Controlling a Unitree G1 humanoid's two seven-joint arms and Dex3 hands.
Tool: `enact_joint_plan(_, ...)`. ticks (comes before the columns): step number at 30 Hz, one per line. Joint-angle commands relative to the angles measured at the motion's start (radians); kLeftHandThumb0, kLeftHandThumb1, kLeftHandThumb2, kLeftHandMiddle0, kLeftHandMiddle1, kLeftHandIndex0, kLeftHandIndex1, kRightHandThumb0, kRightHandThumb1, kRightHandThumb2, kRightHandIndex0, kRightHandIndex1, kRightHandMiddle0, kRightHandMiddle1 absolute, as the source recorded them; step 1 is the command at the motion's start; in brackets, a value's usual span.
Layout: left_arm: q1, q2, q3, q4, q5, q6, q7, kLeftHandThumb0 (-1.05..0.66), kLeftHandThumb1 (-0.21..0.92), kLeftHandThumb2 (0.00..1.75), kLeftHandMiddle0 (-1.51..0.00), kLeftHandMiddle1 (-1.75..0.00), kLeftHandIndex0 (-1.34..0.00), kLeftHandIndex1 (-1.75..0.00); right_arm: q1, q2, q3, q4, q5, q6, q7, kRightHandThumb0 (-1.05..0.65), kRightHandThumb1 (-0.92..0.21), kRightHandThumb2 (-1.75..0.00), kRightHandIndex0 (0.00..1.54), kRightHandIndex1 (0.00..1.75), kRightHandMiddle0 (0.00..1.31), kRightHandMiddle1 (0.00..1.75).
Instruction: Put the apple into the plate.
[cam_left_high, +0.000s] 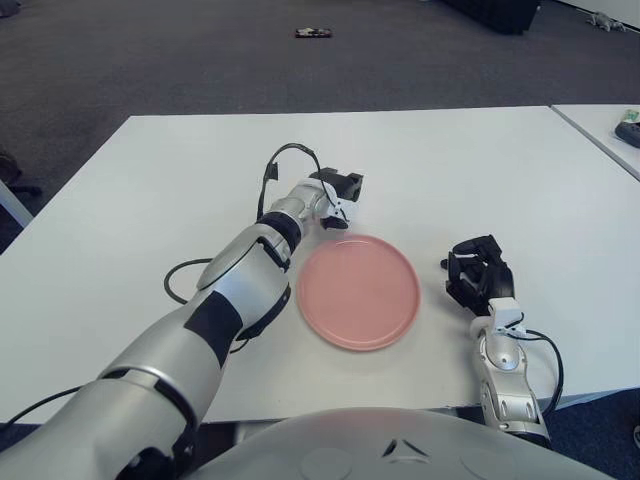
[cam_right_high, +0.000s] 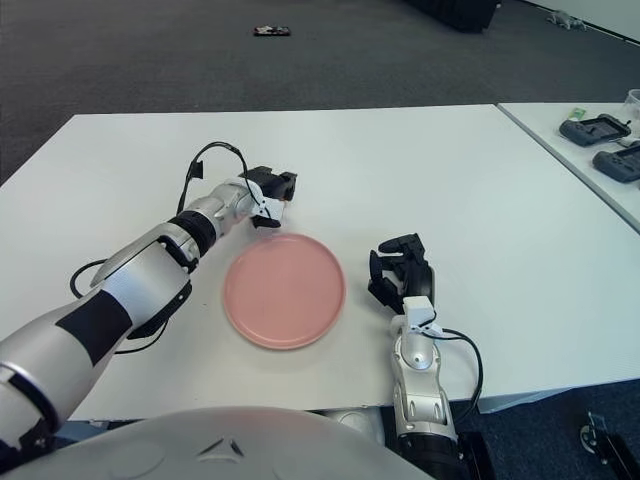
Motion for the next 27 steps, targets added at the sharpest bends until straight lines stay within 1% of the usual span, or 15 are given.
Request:
enact_joint_plan(1,0.022,0.011,-0.013,0.016,0.017,0.004,-0.015,-0.45,0.32,1.03,-0.8,-1.75,-0.49,-1.75,0.017,0.003,-0.007,0.011,0.002,0.027,-0.001,-0.37,-0.71,-0.82,0.6,1.22,0.32,1.75)
enact_joint_plan(3,0.023,0.011,-0.014,0.016,0.016,0.005,-0.014,-0.4,0.29,1.08,-0.85,-1.75,-0.57,-1.75,0.017,0.002,-0.007,0.012,0.002,0.027,-0.001,-0.37,-0.71,-0.82,0.6,1.22,0.32,1.75)
enact_joint_plan(4,0.023,0.011,-0.014,0.016,0.015,0.006,-0.013,-0.39,0.29,1.09,-0.86,-1.75,-0.58,-1.75,0.017,0.002,-0.008,0.013,0.001,0.027,-0.002,-0.37,-0.71,-0.82,0.6,1.22,0.32,1.75)
enact_joint_plan(6,0.023,0.011,-0.014,0.016,0.015,0.009,-0.011,-0.45,0.29,1.24,-0.89,-1.75,-0.6,-1.75,0.016,0.0,-0.009,0.015,0.0,0.026,-0.002,-0.37,-0.71,-0.82,0.6,1.22,0.32,1.75)
enact_joint_plan(12,0.03,0.013,0.002,0.014,-0.002,0.012,-0.005,-0.49,0.25,1.38,-0.97,-1.75,-0.65,-1.75,0.014,-0.001,-0.01,0.028,0.006,-0.01,0.0,-0.37,-0.71,-0.82,0.61,1.23,0.32,1.75)
enact_joint_plan(16,0.034,0.012,0.019,0.013,-0.02,0.016,-0.015,-0.5,0.23,1.41,-1.01,-1.75,-0.67,-1.75,0.014,-0.002,-0.01,0.03,0.006,-0.015,0.002,-0.37,-0.71,-0.82,0.61,1.23,0.32,1.75)
enact_joint_plan(19,0.038,0.01,0.047,0.012,-0.045,0.022,-0.027,-0.5,0.23,1.42,-1.05,-1.75,-0.68,-1.75,0.017,-0.004,-0.011,0.025,0.01,-0.001,0.009,-0.37,-0.71,-0.82,0.6,1.23,0.32,1.75)
enact_joint_plan(20,0.039,0.009,0.054,0.011,-0.051,0.024,-0.029,-0.5,0.23,1.42,-1.11,-1.75,-0.67,-1.75,0.018,-0.004,-0.012,0.024,0.011,0.002,0.01,-0.38,-0.7,-0.83,0.59,1.22,0.32,1.75)
enact_joint_plan(22,0.043,0.009,0.068,0.01,-0.064,0.028,-0.024,-0.5,0.24,1.41,-1.14,-1.75,-0.67,-1.75,0.017,-0.004,-0.017,0.023,0.013,0.012,0.009,-0.38,-0.7,-0.83,0.6,1.22,0.32,1.75)
enact_joint_plan(27,0.049,0.018,0.079,0.008,-0.067,0.027,-0.02,-0.49,0.25,1.4,-1.19,-1.75,-0.66,-1.75,0.01,-0.003,-0.022,0.027,0.012,0.014,0.006,-0.37,-0.7,-0.83,0.6,1.23,0.32,1.75)
